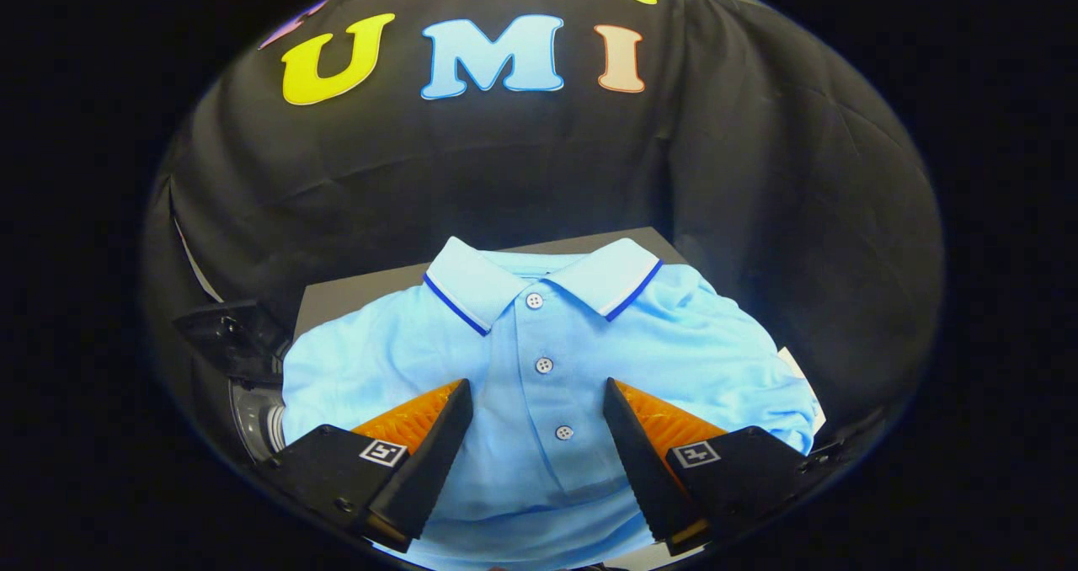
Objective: Put the clothes into the washing machine and then close the washing machine lid.
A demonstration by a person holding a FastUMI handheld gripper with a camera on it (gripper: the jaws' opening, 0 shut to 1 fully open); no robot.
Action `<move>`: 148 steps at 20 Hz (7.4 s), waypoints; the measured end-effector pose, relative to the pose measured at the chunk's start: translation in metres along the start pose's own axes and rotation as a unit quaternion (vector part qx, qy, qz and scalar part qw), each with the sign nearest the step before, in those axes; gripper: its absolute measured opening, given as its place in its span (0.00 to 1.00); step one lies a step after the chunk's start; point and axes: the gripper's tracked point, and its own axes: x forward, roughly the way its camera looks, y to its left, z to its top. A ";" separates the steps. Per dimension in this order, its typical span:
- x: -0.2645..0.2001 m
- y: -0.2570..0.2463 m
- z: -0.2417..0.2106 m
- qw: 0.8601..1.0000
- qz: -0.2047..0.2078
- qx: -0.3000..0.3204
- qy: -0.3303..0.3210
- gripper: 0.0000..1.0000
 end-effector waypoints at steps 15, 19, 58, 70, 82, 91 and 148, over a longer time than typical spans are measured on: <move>0.000 -0.007 0.000 0.998 -0.005 0.059 0.014 0.27; -0.011 -0.007 0.000 0.998 0.020 0.057 -0.013 0.02; -0.189 0.206 0.023 0.973 0.042 -0.071 -0.214 0.01; -0.188 0.309 0.006 0.967 0.079 -0.107 -0.217 0.01; -0.144 0.373 -0.033 0.972 0.094 -0.117 -0.183 0.01; -0.081 0.401 -0.087 0.978 0.087 -0.128 -0.143 0.01; -0.016 0.486 0.050 0.960 0.096 -0.093 -0.247 0.98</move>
